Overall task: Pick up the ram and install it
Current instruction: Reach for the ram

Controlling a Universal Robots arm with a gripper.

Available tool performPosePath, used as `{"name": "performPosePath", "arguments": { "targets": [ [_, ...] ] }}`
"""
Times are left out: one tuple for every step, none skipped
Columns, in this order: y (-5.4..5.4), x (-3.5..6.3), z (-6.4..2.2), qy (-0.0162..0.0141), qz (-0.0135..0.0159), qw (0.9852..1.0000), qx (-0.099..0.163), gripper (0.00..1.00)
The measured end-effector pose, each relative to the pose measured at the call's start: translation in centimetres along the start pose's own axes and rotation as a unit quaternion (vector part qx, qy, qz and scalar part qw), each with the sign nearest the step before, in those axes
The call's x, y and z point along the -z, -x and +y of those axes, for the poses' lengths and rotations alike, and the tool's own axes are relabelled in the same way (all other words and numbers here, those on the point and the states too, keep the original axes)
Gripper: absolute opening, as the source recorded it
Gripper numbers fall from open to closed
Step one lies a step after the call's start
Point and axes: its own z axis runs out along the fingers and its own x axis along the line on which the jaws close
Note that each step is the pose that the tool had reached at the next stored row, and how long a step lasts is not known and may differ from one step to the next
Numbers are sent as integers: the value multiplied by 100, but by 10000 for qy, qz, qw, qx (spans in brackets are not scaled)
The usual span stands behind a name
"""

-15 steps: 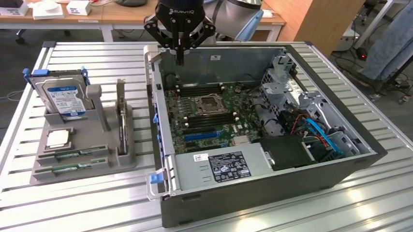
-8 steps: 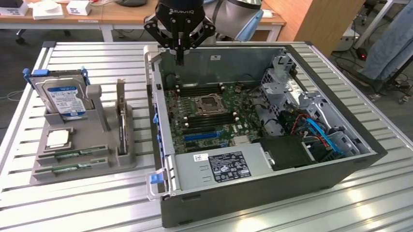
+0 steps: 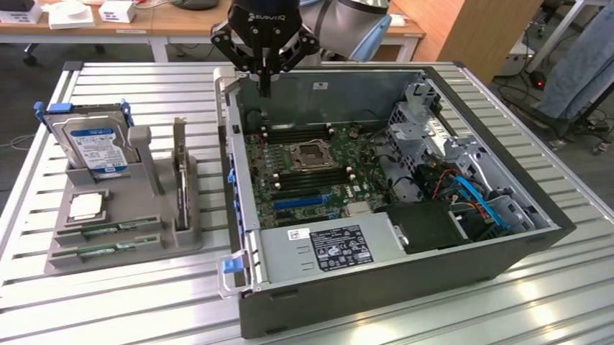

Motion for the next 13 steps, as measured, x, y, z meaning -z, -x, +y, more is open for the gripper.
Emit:
{"name": "performPosePath", "arguments": {
  "targets": [
    [-20,0,-1,0,0,10000,0,9],
    [-39,1,-3,0,0,10000,0,9],
    [-58,1,-4,0,0,10000,0,9],
    [-78,1,-6,0,0,10000,0,9],
    [-99,2,-7,0,0,10000,0,9],
    [-120,3,-9,0,0,10000,-1,9],
    [-143,3,-11,0,0,10000,-1,9],
    [-165,3,-12,0,-1,10000,0,9],
    [-188,4,-14,0,0,10000,0,9],
    [-213,5,-16,0,0,10000,0,9],
    [-241,6,-18,0,0,10000,1,9],
    [-270,6,-20,0,0,10000,0,9],
    [-296,7,-22,0,0,10000,-1,9]
  ]
}}
